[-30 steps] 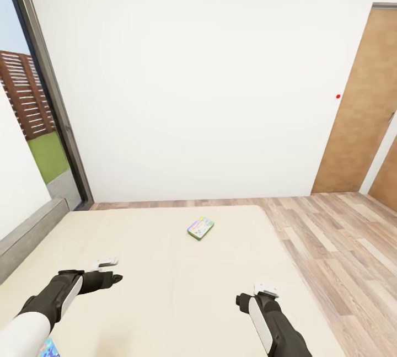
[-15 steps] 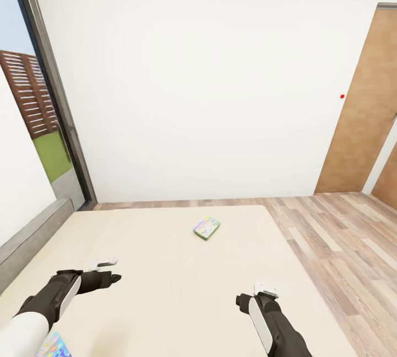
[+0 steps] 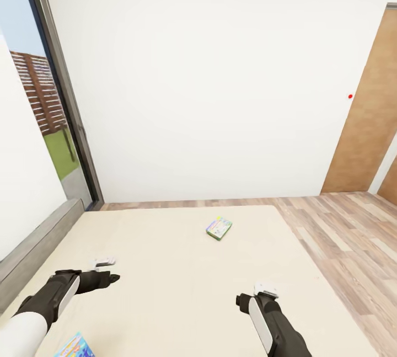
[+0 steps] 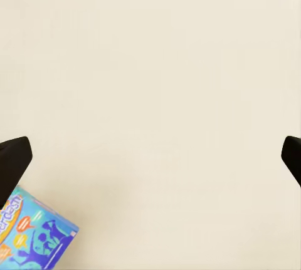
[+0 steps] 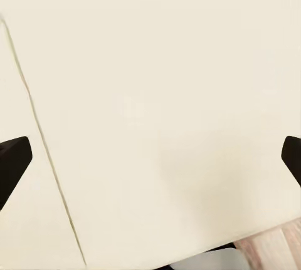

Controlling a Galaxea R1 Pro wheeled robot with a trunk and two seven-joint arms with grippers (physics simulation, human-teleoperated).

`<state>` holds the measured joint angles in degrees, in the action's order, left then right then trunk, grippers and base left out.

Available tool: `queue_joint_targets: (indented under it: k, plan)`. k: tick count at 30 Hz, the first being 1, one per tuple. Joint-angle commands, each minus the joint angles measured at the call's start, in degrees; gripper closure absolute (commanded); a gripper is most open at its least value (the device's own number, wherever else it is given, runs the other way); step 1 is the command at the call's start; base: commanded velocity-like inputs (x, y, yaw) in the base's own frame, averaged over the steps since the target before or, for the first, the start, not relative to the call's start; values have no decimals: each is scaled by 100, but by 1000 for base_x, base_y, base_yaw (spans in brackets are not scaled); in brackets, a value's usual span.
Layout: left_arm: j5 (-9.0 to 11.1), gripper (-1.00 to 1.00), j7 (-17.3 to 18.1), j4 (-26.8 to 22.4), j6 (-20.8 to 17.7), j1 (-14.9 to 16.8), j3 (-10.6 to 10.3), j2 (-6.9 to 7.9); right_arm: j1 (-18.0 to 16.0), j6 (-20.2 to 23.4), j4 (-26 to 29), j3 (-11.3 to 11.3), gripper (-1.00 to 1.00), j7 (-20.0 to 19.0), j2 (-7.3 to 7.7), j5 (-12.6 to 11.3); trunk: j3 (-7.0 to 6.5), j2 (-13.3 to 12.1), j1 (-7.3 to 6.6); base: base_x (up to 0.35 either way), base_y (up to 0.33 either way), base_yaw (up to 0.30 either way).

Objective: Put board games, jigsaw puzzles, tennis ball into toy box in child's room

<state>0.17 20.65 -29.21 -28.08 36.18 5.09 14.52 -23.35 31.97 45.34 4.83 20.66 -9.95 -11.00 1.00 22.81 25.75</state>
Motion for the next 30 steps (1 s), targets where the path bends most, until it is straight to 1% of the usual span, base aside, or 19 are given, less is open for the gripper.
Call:
queue_joint_targets:
  k: [1,30]
  plan:
    - [1,-100,27,-6,-40,3,27,-2,-3,9,10,9,-100,43,-5,-62,11,11,4,0,283,0]
    - [-8,-100,19,-6,-11,3,18,-2,-2,2,-6,9,-100,41,-5,-64,11,11,4,0,274,0]
